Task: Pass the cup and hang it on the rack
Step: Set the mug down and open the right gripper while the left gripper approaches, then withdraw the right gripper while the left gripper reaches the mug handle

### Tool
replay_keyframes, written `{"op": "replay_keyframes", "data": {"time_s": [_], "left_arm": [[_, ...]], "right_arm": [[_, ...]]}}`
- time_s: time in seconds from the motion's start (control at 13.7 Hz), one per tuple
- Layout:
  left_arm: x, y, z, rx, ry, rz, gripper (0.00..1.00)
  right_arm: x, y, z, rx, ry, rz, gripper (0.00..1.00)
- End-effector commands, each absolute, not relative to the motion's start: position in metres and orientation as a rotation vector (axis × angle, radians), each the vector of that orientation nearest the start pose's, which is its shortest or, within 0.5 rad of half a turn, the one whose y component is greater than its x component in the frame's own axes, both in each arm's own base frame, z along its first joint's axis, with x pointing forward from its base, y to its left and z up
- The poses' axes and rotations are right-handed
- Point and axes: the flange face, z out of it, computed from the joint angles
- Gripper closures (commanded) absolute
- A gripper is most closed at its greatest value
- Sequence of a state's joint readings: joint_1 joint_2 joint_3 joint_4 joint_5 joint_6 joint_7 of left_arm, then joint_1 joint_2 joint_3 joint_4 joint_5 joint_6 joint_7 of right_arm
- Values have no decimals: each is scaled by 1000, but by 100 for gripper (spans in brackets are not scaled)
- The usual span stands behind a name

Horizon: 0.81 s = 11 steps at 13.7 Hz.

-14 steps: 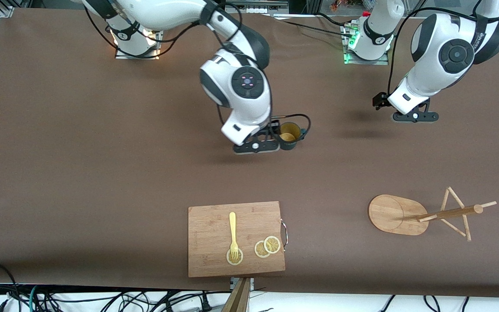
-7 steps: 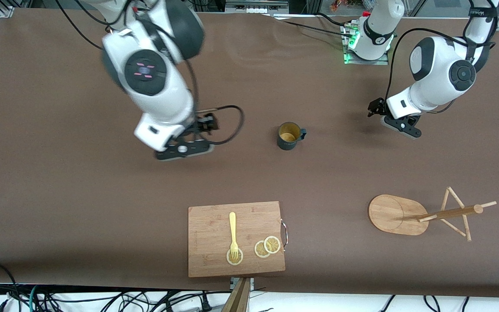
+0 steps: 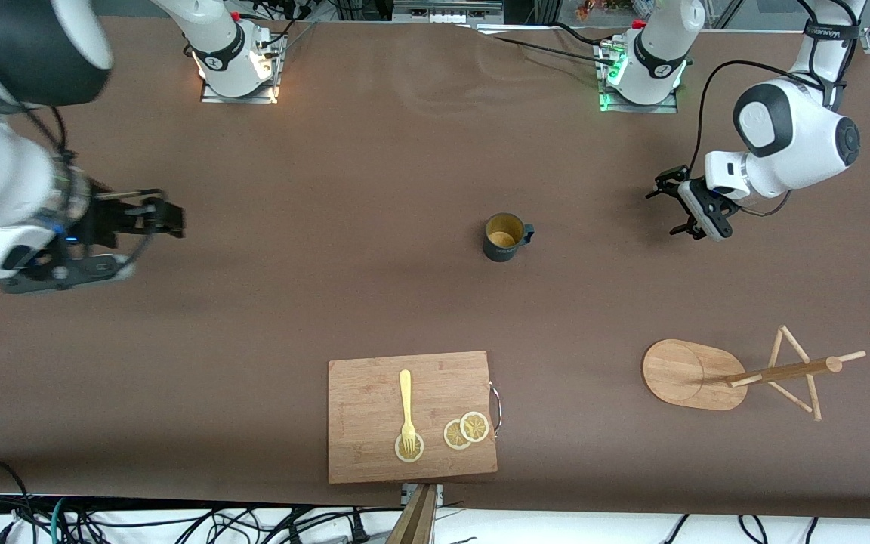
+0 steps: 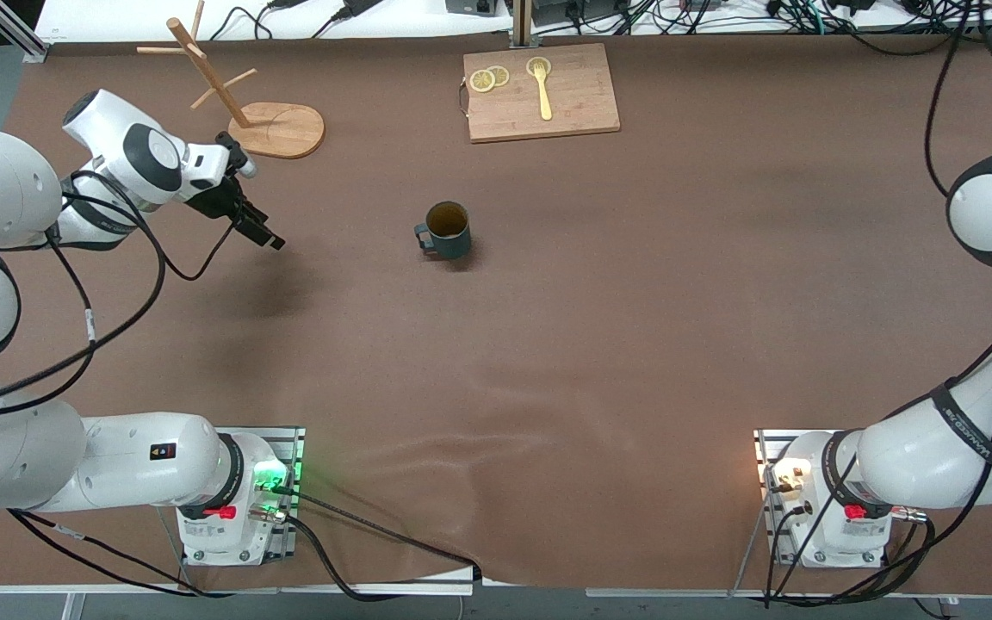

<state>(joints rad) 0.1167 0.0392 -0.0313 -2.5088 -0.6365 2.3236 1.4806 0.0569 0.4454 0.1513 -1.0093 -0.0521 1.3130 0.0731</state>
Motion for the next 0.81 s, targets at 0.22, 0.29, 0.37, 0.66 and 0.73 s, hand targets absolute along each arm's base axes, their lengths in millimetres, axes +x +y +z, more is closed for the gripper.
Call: {"op": "replay_keyframes", "data": {"time_s": [0.22, 0.29, 0.37, 0.66, 0.73], "left_arm": [[435, 29, 212, -2896, 2125, -840, 0], [432, 28, 200, -2832, 2191, -940, 0], [429, 25, 190, -2755, 2255, -1042, 0], [417, 6, 158, -2630, 2379, -1436, 0], [414, 0, 152, -2624, 2399, -1505, 0]], "right_arm": [[588, 3, 657, -3161, 82, 123, 0], [581, -15, 656, -3163, 143, 76, 0], [576, -29, 652, -3163, 184, 46, 0], [564, -40, 650, -3166, 197, 36, 0], [564, -40, 647, -3170, 186, 51, 0]]}}
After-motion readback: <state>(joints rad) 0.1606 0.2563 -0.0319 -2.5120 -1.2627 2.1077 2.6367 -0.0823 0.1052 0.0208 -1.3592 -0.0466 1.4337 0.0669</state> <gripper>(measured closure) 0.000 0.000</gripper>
